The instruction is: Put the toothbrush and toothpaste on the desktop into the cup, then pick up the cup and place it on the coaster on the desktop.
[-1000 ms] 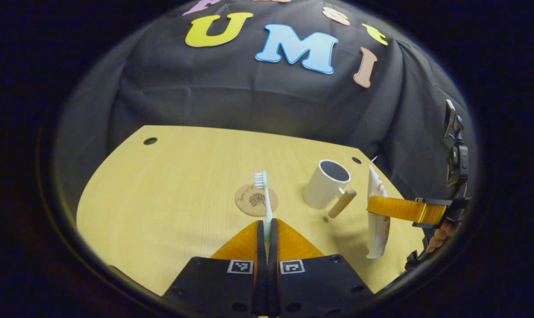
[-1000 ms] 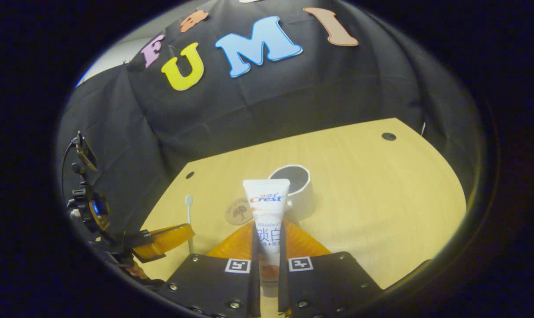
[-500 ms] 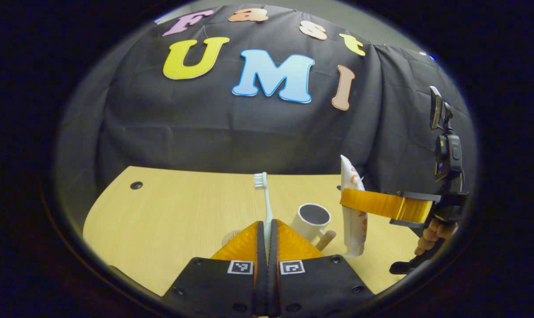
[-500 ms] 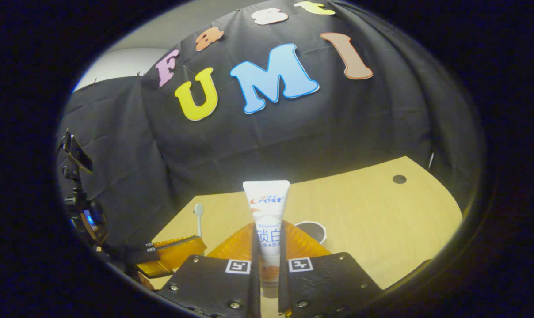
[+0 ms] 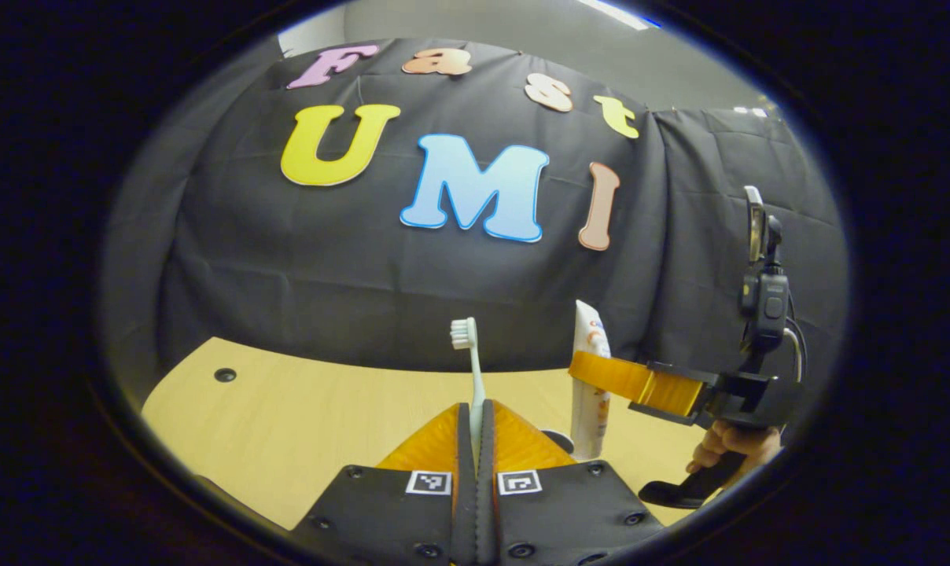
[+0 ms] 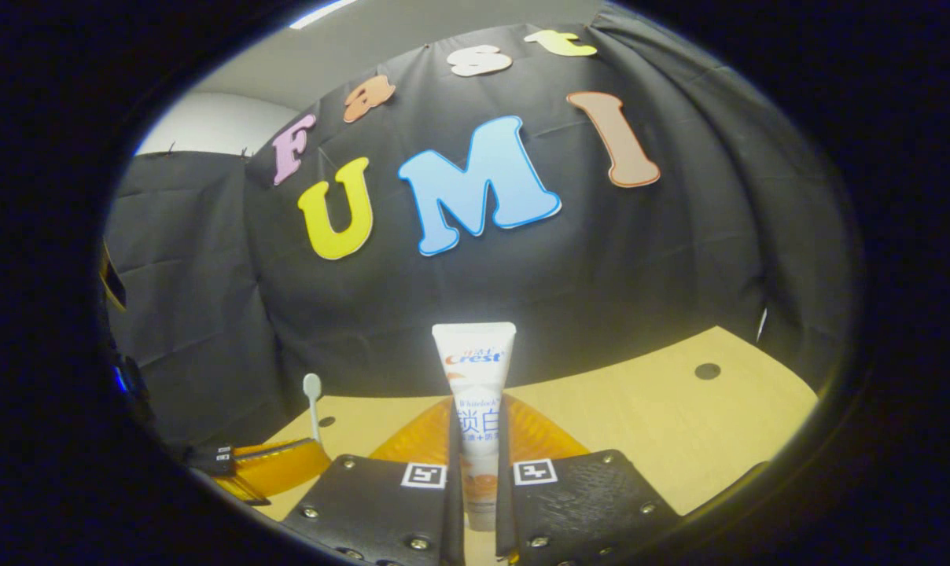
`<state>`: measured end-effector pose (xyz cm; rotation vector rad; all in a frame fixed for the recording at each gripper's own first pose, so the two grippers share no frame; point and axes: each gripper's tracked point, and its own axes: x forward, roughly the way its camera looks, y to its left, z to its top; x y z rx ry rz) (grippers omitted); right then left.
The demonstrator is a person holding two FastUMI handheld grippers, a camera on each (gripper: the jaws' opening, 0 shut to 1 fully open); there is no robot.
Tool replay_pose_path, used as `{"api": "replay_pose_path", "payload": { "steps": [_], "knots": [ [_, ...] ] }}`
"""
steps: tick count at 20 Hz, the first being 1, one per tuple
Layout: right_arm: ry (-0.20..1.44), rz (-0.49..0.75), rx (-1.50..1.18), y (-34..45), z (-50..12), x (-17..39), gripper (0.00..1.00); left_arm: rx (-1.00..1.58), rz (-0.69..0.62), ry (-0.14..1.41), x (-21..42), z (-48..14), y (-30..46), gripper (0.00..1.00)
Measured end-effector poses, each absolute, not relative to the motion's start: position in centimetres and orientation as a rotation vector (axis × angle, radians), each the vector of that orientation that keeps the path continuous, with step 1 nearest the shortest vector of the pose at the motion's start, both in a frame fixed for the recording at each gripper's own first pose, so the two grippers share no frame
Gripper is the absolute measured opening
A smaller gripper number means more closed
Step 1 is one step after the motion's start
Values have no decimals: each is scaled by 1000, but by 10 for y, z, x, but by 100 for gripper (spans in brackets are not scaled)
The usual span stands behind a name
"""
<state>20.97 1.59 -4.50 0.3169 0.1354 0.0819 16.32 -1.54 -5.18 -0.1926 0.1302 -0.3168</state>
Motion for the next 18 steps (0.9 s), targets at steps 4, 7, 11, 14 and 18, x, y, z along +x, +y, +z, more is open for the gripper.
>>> {"api": "replay_pose_path", "payload": {
  "steps": [4,7,11,14,18],
  "knots": [
    [84,42,272,5,-51,231,16,-202,-321,102,168,-45,-16,7],
    [98,25,243,2,-69,244,16,-196,-334,98,170,-40,-23,7],
    [164,27,201,8,-101,253,16,-207,-339,121,170,-47,-25,7],
    [240,41,165,14,-128,250,18,-214,-338,139,169,-54,-24,7],
    [314,45,139,14,-147,242,21,-214,-328,159,171,-61,-21,7]
  ]
}}
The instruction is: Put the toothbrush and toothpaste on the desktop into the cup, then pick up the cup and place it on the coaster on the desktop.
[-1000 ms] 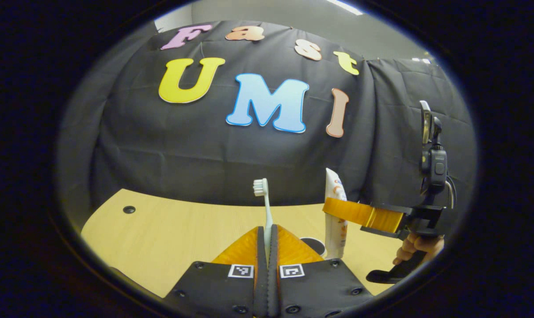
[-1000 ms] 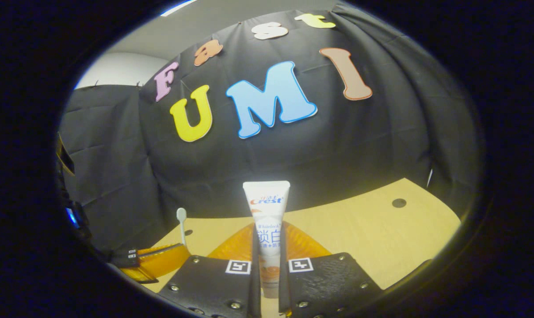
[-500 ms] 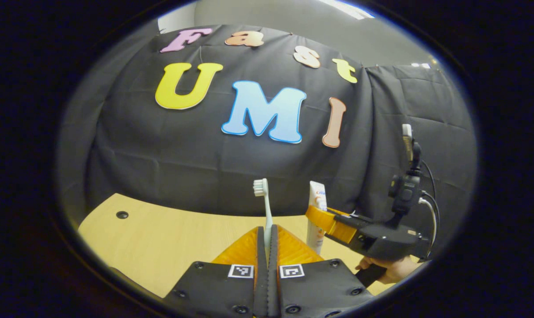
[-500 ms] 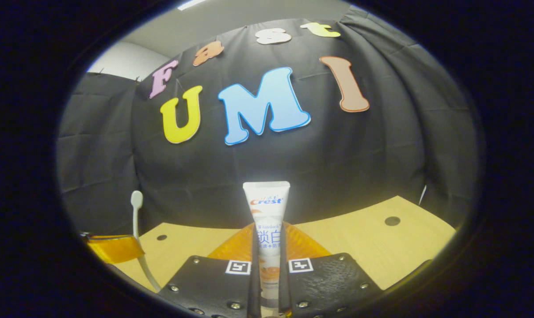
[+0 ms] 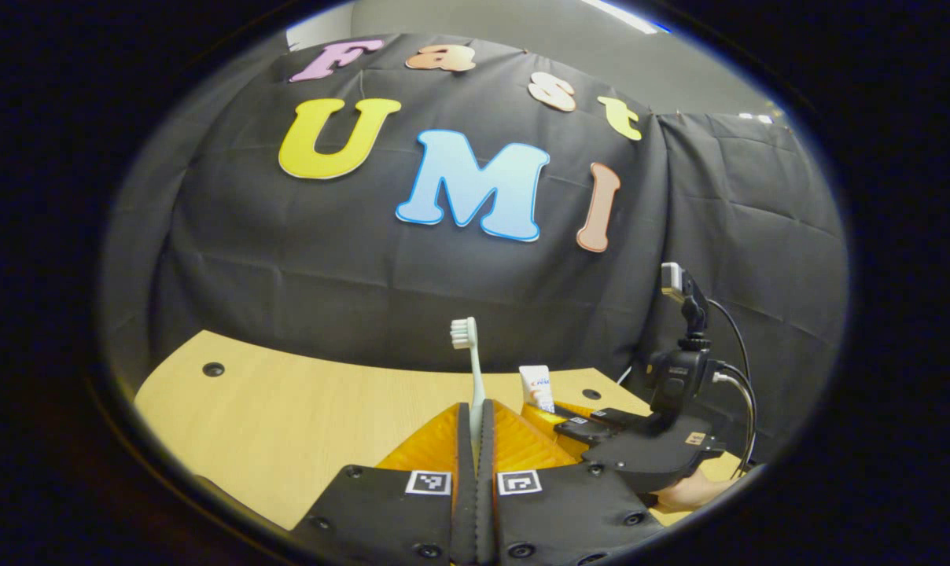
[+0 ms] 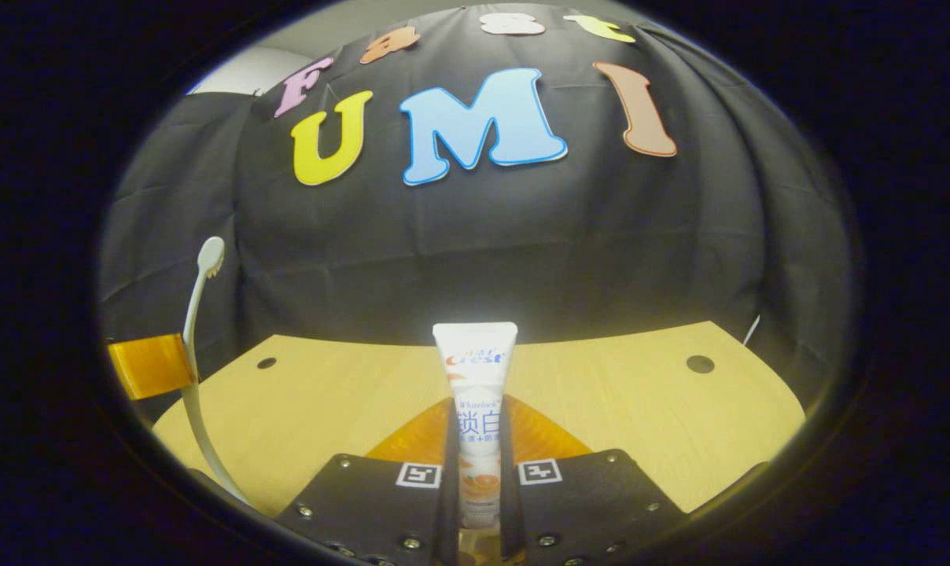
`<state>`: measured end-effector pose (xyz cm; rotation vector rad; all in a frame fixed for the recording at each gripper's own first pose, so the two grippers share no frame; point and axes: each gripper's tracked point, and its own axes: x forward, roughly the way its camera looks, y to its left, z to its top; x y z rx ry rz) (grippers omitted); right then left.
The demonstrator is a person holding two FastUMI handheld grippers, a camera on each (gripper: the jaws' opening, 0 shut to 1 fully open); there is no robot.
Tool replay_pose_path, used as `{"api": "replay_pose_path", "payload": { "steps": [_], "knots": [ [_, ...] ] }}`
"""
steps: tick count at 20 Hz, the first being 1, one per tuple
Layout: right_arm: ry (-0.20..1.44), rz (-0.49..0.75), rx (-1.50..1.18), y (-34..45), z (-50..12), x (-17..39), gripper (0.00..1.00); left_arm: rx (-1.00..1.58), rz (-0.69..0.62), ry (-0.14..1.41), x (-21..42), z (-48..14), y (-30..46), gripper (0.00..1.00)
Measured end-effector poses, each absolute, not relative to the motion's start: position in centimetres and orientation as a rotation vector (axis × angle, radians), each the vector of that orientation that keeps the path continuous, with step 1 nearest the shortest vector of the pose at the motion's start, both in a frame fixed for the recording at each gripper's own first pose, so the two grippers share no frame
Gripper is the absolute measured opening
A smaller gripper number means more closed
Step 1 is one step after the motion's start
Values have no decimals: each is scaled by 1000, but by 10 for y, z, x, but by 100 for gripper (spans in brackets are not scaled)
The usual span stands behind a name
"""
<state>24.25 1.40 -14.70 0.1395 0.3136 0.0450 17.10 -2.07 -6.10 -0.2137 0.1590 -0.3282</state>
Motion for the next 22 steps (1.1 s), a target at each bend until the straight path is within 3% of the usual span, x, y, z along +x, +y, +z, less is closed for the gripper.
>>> {"api": "replay_pose_path", "payload": {
  "steps": [9,12,13,15,16,19,20,22],
  "knots": [
    [452,91,39,20,-177,216,25,-253,-319,195,178,-76,-28,8],
    [425,107,38,20,-166,216,34,-269,-315,202,184,-80,-30,7],
    [424,107,46,18,-163,212,47,-271,-312,205,187,-81,-31,7],
    [426,118,67,19,-160,209,53,-279,-309,207,192,-84,-32,7],
    [422,123,75,19,-156,209,67,-287,-310,204,195,-85,-33,7],
    [380,123,98,12,-135,204,78,-297,-319,185,204,-82,-38,7],
    [356,117,114,9,-123,202,89,-296,-323,174,207,-81,-40,7],
    [308,94,155,-4,-99,197,90,-296,-332,148,216,-75,-46,7]
  ]
}}
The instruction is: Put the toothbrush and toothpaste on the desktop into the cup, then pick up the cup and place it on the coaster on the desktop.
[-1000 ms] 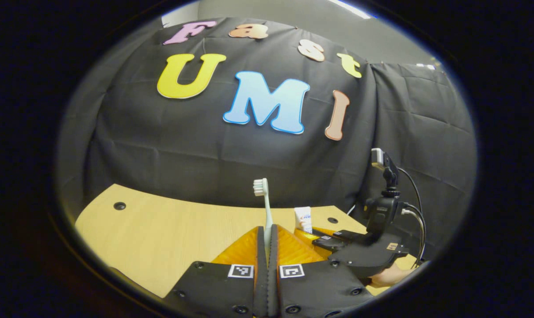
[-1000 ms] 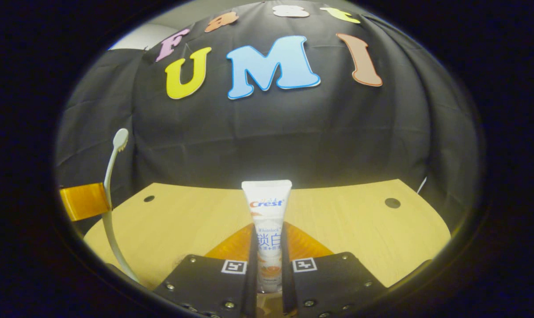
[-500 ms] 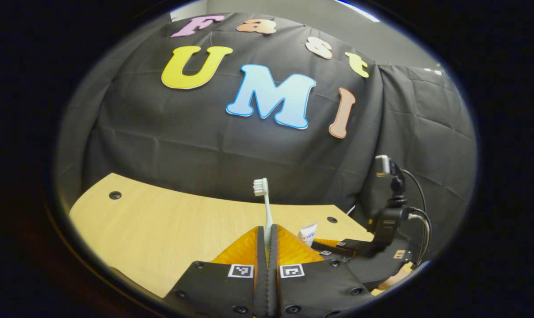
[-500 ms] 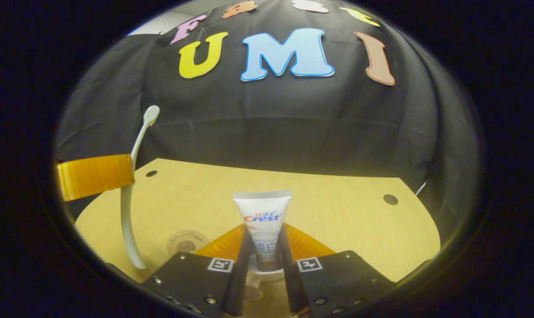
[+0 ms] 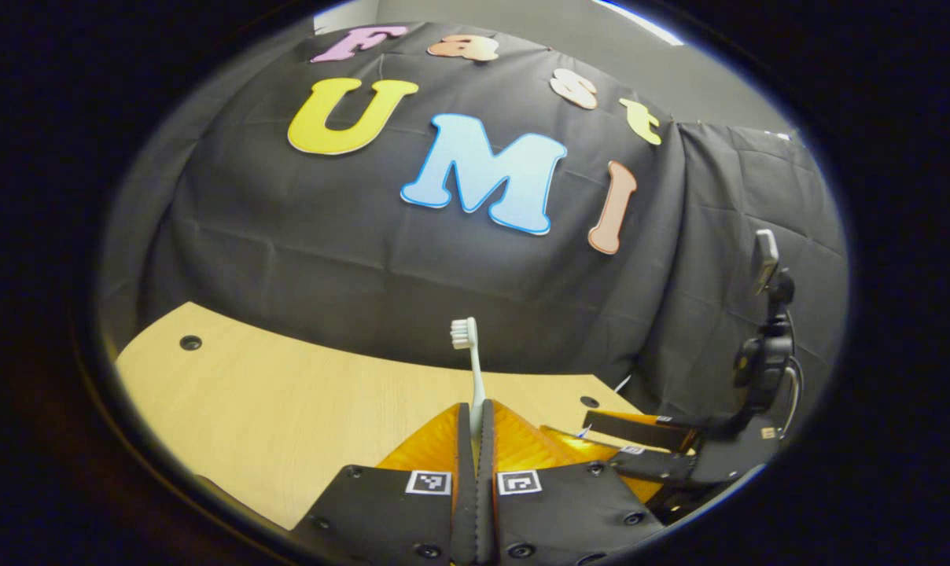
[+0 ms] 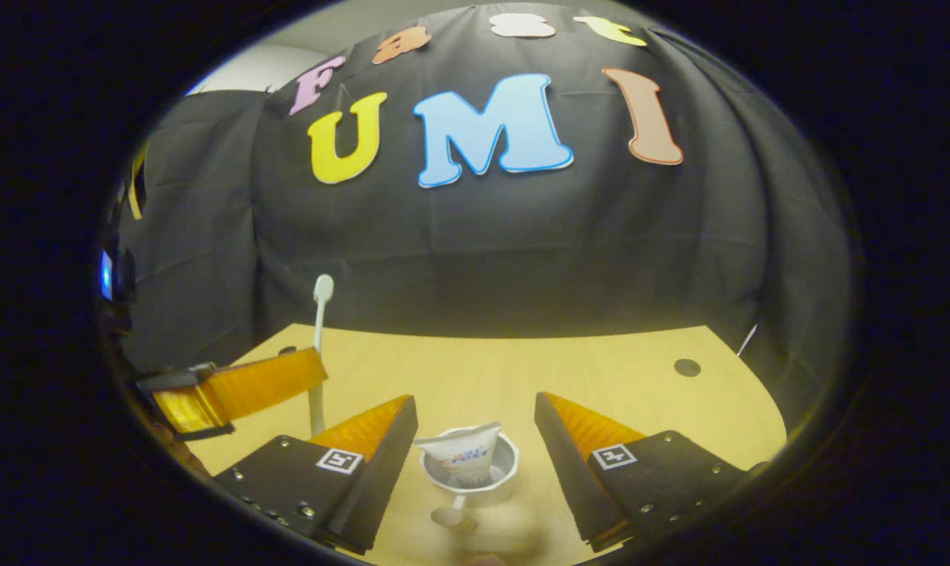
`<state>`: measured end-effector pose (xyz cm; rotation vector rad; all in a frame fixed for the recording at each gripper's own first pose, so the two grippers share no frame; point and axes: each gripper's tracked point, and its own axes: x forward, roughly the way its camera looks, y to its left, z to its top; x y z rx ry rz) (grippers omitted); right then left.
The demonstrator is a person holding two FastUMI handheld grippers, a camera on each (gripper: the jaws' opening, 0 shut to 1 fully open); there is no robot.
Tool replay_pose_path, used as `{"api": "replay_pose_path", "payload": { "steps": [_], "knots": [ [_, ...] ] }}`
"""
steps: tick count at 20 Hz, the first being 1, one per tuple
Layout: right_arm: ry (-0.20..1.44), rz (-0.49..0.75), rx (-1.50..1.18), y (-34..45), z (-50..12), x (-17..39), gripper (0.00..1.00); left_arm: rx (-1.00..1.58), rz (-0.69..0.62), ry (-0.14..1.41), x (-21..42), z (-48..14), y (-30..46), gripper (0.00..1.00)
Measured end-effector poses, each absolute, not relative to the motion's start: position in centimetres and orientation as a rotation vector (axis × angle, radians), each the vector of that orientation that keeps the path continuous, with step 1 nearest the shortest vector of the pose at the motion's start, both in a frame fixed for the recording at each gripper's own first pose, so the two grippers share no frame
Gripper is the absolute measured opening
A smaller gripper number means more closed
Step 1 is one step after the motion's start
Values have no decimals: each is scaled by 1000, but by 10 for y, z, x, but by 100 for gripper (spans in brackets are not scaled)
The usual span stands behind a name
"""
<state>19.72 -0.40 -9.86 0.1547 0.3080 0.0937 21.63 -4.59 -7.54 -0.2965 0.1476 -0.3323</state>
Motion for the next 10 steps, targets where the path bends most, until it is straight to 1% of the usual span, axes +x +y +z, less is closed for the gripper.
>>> {"api": "replay_pose_path", "payload": {
  "steps": [4,6,7,10],
  "knots": [
    [248,38,176,-34,-65,177,90,-323,-339,91,230,-67,-58,7],
    [257,21,186,-46,-61,161,88,-331,-344,65,238,-63,-64,7],
    [269,18,200,-51,-64,153,90,-338,-349,51,241,-62,-68,7],
    [298,3,223,-61,-69,135,90,-355,-349,12,257,-58,-78,7]
  ]
}}
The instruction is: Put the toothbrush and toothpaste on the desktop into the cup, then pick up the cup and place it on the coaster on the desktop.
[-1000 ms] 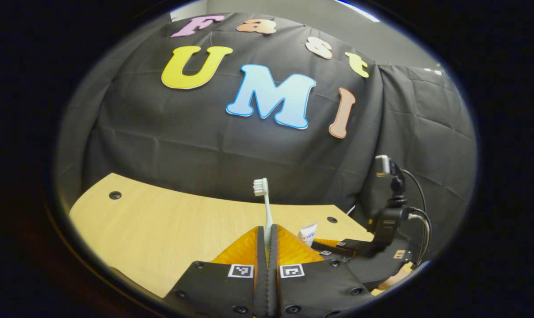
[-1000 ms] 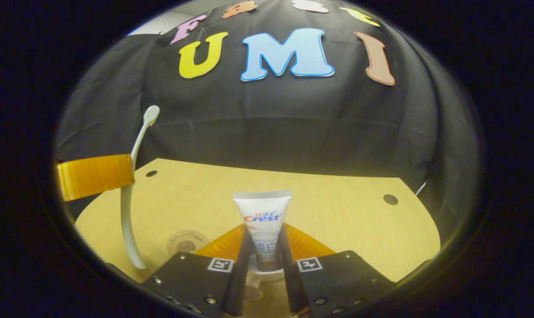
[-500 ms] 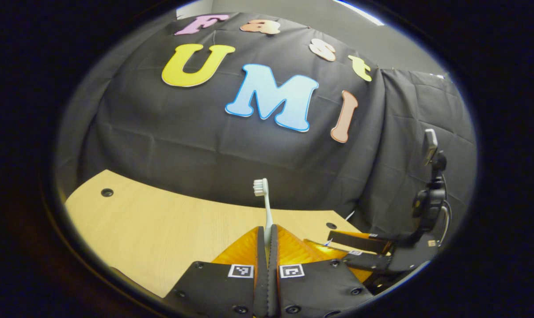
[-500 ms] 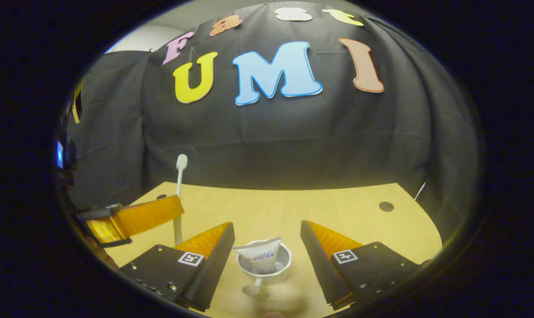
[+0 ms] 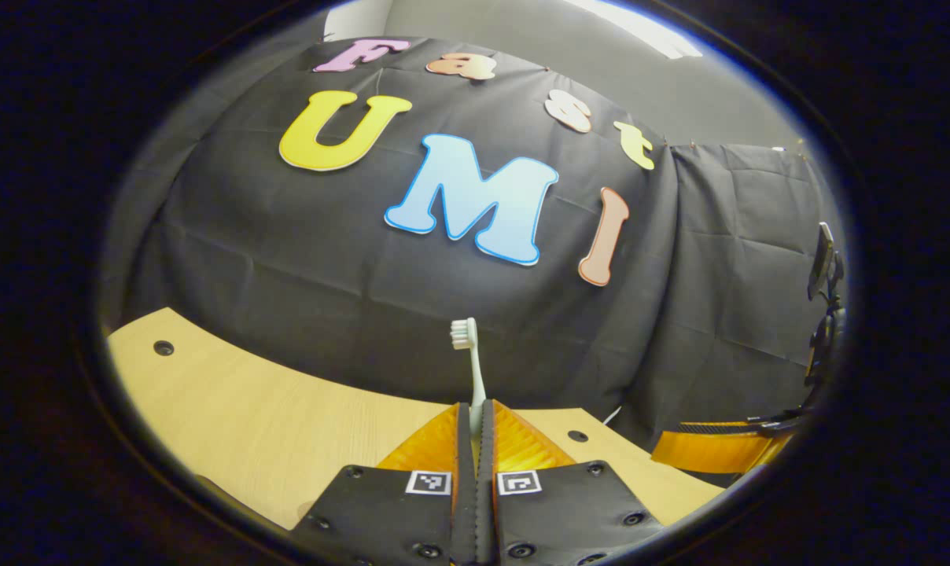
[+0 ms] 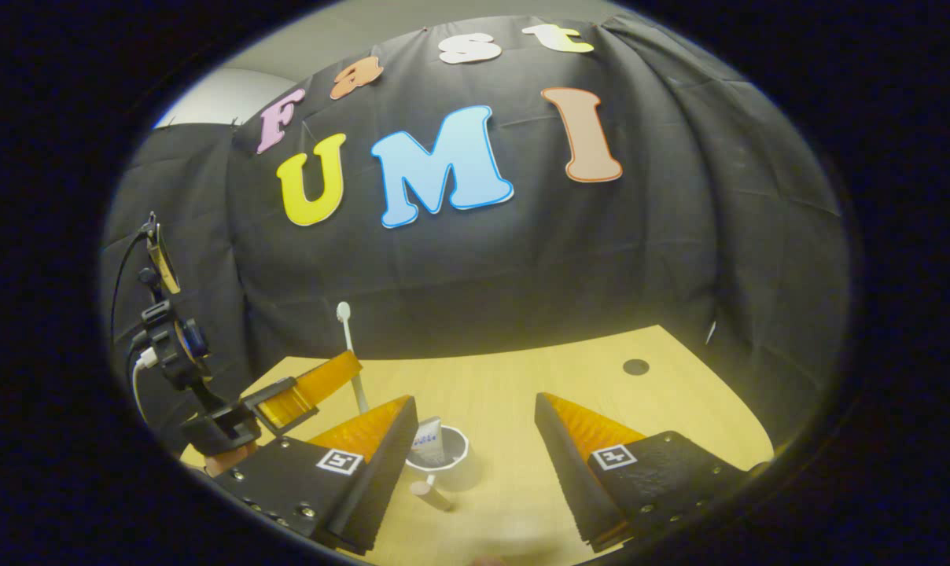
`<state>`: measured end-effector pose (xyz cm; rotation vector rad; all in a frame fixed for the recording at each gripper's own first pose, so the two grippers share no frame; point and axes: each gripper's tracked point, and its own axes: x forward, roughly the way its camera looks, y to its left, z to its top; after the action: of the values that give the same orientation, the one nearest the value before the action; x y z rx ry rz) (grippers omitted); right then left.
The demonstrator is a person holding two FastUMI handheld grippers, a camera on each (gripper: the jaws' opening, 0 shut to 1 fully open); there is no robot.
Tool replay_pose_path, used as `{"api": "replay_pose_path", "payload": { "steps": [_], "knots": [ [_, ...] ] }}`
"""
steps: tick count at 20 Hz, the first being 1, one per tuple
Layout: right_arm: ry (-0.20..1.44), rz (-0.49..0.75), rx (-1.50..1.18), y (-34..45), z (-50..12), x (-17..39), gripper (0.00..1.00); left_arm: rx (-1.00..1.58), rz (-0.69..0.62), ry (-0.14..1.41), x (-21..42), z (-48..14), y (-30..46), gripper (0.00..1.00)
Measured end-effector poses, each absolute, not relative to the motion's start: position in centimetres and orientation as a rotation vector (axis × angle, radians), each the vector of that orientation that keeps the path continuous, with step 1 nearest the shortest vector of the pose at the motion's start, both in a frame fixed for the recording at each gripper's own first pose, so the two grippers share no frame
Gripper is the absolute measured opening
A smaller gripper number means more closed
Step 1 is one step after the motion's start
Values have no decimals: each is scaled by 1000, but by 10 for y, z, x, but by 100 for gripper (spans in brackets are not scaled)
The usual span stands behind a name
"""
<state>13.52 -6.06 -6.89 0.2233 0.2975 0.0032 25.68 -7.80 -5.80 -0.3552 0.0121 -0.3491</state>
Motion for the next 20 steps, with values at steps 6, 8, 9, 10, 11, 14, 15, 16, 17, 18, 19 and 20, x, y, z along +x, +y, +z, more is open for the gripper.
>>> {"api": "replay_pose_path", "payload": {
  "steps": [6,8,9,10,11,14,15,16,17,18,19,20],
  "knots": [
    [370,0,214,-66,-90,112,90,-306,-367,1,283,-73,-109,7],
    [391,6,238,-64,-96,107,90,-291,-374,17,288,-84,-116,7],
    [398,7,245,-63,-100,105,90,-278,-375,25,289,-90,-119,7],
    [405,8,250,-63,-102,105,90,-265,-376,34,290,-95,-123,7],
    [412,12,254,-63,-104,103,90,-256,-374,39,289,-100,-124,7],
    [430,18,255,-65,-108,103,90,-233,-370,52,285,-106,-125,7],
    [432,21,258,-66,-108,102,90,-226,-371,56,283,-107,-126,8],
    [434,20,262,-67,-108,103,90,-223,-368,56,282,-108,-124,8],
    [434,22,264,-67,-108,103,90,-221,-371,60,279,-108,-123,8],
    [436,23,268,-67,-108,103,90,-219,-369,63,280,-109,-123,9],
    [437,25,271,-66,-108,103,90,-218,-378,73,279,-111,-126,11],
    [439,30,274,-65,-108,102,90,-221,-382,83,276,-111,-125,11]
  ]
}}
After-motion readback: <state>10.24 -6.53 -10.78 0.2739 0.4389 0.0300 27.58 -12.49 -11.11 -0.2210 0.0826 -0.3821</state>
